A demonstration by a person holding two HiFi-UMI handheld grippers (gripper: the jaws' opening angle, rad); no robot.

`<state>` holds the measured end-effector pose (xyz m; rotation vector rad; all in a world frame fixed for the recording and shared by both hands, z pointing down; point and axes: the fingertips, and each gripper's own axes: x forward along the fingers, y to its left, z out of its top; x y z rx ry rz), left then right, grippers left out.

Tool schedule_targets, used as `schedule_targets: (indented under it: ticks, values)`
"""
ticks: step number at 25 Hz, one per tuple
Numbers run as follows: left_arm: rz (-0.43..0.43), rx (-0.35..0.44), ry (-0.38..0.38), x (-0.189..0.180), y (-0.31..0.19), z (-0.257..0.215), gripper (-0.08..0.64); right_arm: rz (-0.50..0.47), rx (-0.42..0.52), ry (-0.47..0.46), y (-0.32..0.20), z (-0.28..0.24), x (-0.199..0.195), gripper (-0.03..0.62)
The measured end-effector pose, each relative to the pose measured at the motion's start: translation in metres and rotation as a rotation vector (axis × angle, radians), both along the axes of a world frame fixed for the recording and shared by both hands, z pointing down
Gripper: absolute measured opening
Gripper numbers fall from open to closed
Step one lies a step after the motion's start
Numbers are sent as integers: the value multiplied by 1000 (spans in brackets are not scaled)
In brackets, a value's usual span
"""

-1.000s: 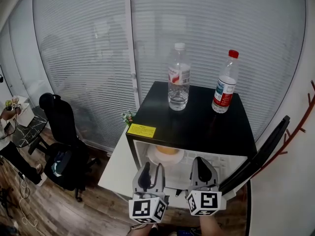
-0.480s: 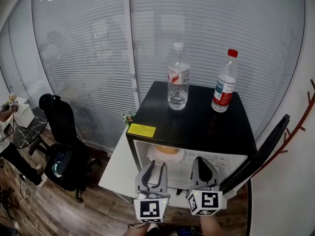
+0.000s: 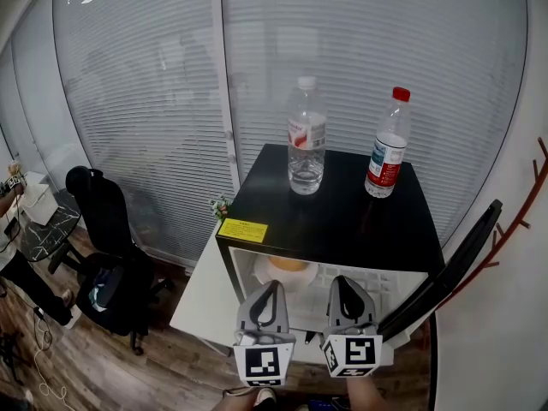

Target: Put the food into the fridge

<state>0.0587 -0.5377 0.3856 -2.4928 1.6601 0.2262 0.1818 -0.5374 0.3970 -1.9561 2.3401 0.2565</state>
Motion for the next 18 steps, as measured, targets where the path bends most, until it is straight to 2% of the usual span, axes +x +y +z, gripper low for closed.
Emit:
schedule_targets:
  ticks: [5,18]
  values:
    - [0,-16,-25,1,-2,5,28,-8,-6,8,-2,3,-2,28]
    - [-5,-15,5,4,-8,5,26,-3,-11,30,-6,6,3,28]
